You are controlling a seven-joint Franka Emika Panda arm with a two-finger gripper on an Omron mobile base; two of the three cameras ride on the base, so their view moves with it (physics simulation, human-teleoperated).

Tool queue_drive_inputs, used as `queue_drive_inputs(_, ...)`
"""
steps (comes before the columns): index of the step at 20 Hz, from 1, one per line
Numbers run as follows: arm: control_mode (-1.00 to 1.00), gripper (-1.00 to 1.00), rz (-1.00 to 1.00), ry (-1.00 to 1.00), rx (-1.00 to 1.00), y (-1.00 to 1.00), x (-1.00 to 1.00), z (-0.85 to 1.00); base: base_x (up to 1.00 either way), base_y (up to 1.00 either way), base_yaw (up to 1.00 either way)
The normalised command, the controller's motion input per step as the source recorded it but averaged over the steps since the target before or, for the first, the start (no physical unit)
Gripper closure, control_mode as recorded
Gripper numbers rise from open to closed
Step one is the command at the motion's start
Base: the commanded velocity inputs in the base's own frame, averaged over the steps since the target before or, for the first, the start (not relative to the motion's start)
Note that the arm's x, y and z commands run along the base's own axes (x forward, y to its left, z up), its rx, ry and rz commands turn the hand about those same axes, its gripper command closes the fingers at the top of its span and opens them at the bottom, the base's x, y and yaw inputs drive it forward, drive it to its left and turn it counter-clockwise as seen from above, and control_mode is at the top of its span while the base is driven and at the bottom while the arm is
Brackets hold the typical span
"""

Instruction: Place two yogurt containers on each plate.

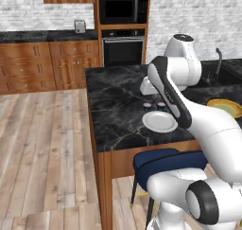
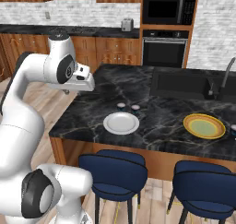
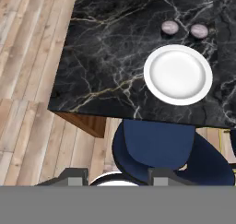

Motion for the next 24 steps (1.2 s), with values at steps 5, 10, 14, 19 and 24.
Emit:
queue_drive_inputs(5, -1.0, -1.0, 0.0, 0.0, 0.07, -0.21, 0.04, -0.11, 0.0, 0.0, 0.0)
queue_drive_inputs(10, -1.0, -1.0, 0.0, 0.05, -0.02, -0.46, 0.38, -0.24, 0.0, 0.0, 0.0)
queue_drive_inputs(14, -1.0, -1.0, 0.0, 0.08, -0.11, -0.34, 0.59, -0.38, 0.0, 0.0, 0.0)
queue_drive_inputs(19, -1.0, -1.0, -0.06, 0.04, -0.06, -0.02, 0.8, -0.59, 0.0, 0.0, 0.0)
queue_drive_inputs(24, -1.0, -1.0, -0.31, 0.0, 0.0, 0.05, 0.78, -0.52, 0.0, 0.0, 0.0)
